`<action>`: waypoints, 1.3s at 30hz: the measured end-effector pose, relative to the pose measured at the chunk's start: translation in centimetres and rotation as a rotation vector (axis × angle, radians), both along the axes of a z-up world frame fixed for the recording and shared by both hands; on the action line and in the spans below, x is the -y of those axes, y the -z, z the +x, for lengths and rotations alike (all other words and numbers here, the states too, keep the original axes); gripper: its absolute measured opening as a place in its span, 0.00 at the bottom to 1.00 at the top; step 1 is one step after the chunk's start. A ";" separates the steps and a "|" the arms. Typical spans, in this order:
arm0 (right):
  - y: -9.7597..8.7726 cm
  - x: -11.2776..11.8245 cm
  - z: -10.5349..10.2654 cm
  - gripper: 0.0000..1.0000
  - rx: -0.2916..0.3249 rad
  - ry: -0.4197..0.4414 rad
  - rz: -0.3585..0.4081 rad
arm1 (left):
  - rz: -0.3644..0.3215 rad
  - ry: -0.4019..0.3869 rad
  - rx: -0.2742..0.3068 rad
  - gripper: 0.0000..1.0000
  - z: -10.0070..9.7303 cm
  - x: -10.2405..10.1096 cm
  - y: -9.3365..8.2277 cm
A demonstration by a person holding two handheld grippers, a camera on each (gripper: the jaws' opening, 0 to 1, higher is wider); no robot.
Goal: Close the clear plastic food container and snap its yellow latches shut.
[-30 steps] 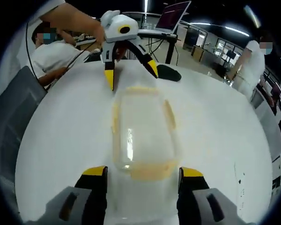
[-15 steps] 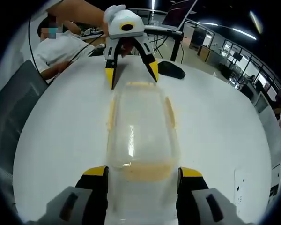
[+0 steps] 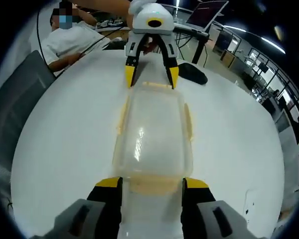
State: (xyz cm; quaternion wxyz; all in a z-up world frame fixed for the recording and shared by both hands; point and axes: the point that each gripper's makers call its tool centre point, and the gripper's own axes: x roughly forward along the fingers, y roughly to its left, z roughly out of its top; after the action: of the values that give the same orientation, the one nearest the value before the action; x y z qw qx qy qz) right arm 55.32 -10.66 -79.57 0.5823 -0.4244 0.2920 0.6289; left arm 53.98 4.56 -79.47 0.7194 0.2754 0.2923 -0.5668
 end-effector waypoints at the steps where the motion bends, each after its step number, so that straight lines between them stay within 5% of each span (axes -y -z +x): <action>1: 0.0 0.0 0.0 0.46 0.002 -0.001 -0.005 | 0.000 -0.001 -0.001 0.52 0.1 0.0 0.0; 5: 0.0 0.1 0.2 0.38 0.031 -0.015 -0.024 | 0.002 0.013 -0.002 0.52 0.1 0.1 0.0; 25: 0.3 0.4 -0.7 0.37 0.008 0.012 -0.049 | 0.049 0.068 0.030 0.38 -0.5 -0.5 -0.1; 34: 0.5 0.5 -0.7 0.37 -0.002 0.003 -0.089 | 0.062 0.073 -0.009 0.38 -0.6 -0.4 0.0; 36: 0.5 0.8 -0.7 0.37 0.000 -0.031 -0.113 | 0.044 0.077 -0.031 0.39 -1.0 0.0 -0.1; 37: 0.5 0.7 -0.7 0.37 0.008 -0.057 -0.111 | 0.037 0.053 -0.099 0.39 -1.9 0.0 0.1; 39: 0.5 0.7 -0.7 0.37 0.006 -0.042 -0.121 | 0.042 0.078 -0.038 0.39 -1.3 0.0 0.1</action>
State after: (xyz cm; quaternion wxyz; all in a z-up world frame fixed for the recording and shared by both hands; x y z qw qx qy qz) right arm 54.65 -11.35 -80.05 0.5430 -0.4668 0.3188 0.6209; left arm 52.72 4.58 -79.61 0.6850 0.2909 0.3069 -0.5933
